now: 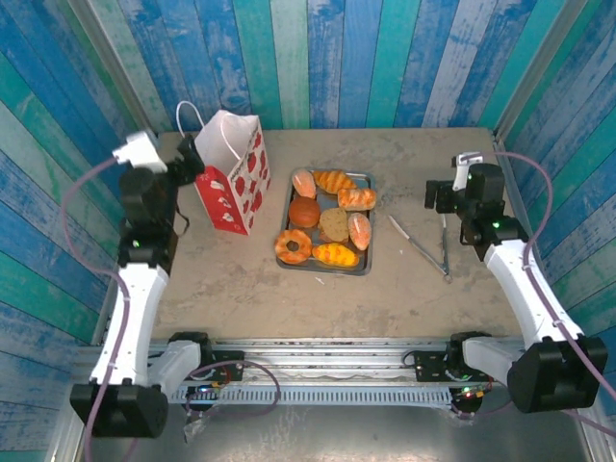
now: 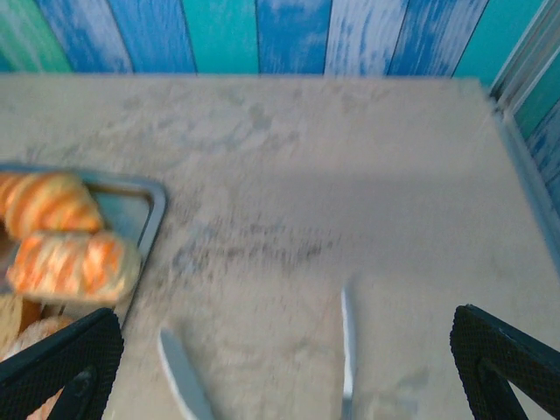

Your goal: Place the fake bread into the paper bag

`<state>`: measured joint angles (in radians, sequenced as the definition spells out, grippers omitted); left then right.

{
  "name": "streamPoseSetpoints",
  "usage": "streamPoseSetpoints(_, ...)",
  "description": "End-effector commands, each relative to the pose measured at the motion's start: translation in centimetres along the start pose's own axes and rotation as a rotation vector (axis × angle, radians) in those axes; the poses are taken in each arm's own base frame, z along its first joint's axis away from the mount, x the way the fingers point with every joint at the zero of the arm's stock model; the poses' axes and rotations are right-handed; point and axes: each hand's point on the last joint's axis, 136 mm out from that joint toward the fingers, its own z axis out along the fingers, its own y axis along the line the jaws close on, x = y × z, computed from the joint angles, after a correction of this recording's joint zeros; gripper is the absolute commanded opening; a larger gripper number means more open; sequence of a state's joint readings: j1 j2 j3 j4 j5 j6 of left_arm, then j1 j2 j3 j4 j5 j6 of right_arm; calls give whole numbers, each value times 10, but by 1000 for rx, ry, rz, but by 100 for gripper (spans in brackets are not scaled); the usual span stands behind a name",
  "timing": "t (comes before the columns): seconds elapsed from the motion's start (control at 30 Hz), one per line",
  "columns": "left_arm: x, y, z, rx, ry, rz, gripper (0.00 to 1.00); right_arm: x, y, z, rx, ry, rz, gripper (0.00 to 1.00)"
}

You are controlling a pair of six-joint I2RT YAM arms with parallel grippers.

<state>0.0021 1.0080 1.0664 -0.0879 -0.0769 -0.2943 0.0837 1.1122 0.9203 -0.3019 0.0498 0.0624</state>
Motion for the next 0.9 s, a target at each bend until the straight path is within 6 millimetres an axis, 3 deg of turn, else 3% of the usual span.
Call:
streamPoseSetpoints(0.0, 57, 15, 10, -53, 343, 34, 94, 54, 7, -13, -53, 232, 24, 100)
streamPoseSetpoints(0.13, 58, 25, 30, 15, 443, -11, 94, 61, 8, -16, -60, 268, 22, 100)
streamPoseSetpoints(0.4, 102, 32, 65, 47, 631, 26, 100, 72, 10, -10, -68, 356, 2, 100)
streamPoseSetpoints(0.47, 110, 36, 74, 42, 658, 30, 95, 73, 13, -9, -82, 361, 6, 100)
streamPoseSetpoints(0.6, 122, 40, 90, 41, 698, 39, 81, 74, 13, -9, -85, 364, 4, 100)
streamPoseSetpoints(0.87, 132, 40, 107, 64, 739, 50, 39, 75, 7, -10, -56, 356, -13, 100)
